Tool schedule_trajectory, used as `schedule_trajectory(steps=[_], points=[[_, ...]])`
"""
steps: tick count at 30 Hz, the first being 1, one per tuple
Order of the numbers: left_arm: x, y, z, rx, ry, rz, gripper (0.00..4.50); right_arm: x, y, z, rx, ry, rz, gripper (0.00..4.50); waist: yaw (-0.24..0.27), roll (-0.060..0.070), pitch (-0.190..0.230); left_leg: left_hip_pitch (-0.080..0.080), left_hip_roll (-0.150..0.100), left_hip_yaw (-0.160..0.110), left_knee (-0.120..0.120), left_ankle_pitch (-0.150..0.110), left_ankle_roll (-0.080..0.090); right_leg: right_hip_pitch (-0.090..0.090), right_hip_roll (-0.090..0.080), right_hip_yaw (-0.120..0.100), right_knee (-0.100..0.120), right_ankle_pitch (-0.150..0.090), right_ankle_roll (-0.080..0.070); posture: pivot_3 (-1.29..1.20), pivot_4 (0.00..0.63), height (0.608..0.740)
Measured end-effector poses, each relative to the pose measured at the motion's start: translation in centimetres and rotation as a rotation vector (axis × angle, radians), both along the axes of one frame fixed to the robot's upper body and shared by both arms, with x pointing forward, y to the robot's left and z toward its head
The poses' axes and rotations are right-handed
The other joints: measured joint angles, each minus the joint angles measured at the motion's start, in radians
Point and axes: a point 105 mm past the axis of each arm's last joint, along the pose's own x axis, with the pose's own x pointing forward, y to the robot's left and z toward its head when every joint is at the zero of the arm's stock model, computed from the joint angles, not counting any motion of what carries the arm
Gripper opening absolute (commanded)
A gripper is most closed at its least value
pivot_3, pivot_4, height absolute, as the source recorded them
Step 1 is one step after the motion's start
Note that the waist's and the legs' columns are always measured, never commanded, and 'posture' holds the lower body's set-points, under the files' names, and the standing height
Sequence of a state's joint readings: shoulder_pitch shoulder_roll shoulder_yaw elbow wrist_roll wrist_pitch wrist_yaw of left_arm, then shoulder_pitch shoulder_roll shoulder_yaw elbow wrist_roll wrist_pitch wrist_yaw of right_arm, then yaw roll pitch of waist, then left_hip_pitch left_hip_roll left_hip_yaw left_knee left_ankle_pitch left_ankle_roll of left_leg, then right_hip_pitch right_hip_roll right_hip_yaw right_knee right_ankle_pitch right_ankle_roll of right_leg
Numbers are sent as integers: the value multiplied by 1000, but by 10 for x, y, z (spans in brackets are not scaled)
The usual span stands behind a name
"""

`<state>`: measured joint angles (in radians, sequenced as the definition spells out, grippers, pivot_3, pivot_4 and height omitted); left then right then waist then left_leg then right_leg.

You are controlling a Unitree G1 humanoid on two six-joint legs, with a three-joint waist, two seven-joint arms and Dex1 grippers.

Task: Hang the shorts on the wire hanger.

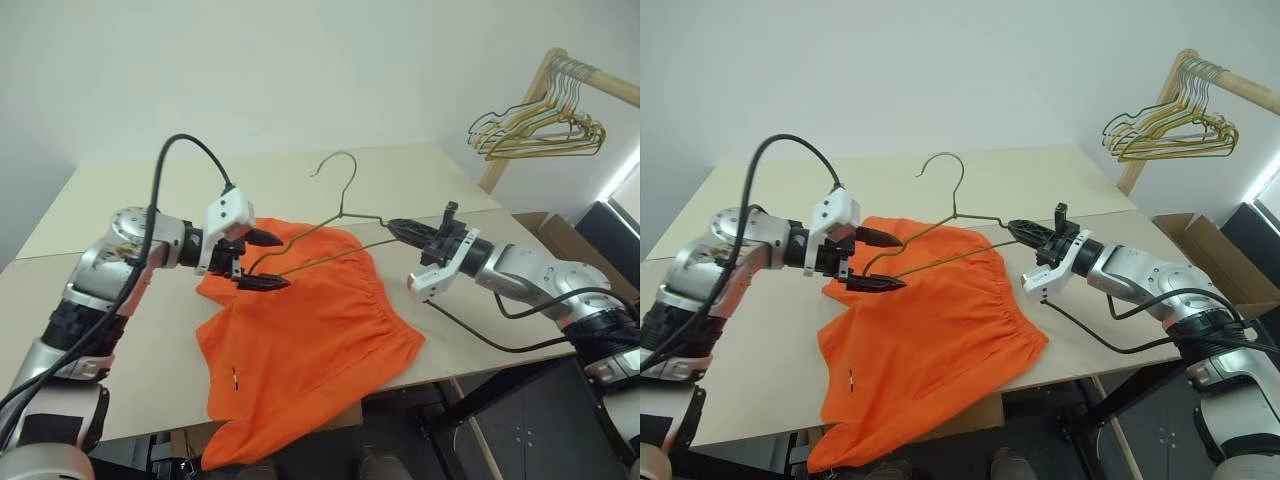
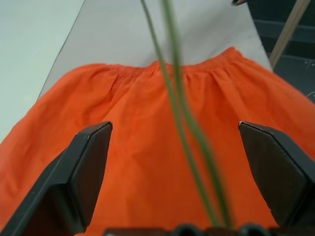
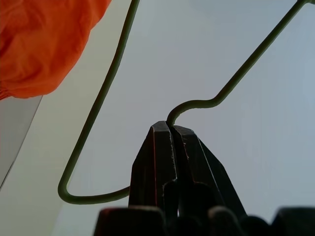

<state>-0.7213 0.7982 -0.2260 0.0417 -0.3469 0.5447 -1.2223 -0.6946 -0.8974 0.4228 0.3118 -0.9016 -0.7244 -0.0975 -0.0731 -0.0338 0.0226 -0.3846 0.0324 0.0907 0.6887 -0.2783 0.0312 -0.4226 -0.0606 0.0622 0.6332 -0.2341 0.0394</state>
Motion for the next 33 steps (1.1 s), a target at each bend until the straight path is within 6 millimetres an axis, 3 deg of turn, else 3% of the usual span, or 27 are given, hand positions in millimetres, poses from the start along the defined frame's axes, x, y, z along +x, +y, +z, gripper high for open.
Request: schedule_trajectory(steps=[3,6,18,26,33], points=[[3,1,-3,30,-6,8,4453,-1,1,1,-9,2,4,0,-2,0,0,0,0,0,2,0,0,0,0,0,1,0,0,-53,0,740],[2,-2,-8,53,-4,-9,3871,-1,1,1,-22,8,-3,0,-5,0,0,0,1,0,4,-1,1,0,0,0,2,0,0,-56,0,740],[-3,-3,-16,61,33,-42,50,-2,3,8,-33,-8,-3,0,-24,0,0,0,1,0,6,-1,2,0,0,1,7,-1,1,-50,0,740],[1,1,-14,69,16,-11,50,-3,5,8,-34,-11,6,0,-25,0,0,0,1,0,6,-1,2,0,0,1,7,-1,1,-48,0,740],[5,0,-14,71,-3,23,0,-16,4,3,-36,75,51,2064,-24,0,0,0,0,-1,6,-1,2,0,0,1,7,-1,1,-46,0,740]])
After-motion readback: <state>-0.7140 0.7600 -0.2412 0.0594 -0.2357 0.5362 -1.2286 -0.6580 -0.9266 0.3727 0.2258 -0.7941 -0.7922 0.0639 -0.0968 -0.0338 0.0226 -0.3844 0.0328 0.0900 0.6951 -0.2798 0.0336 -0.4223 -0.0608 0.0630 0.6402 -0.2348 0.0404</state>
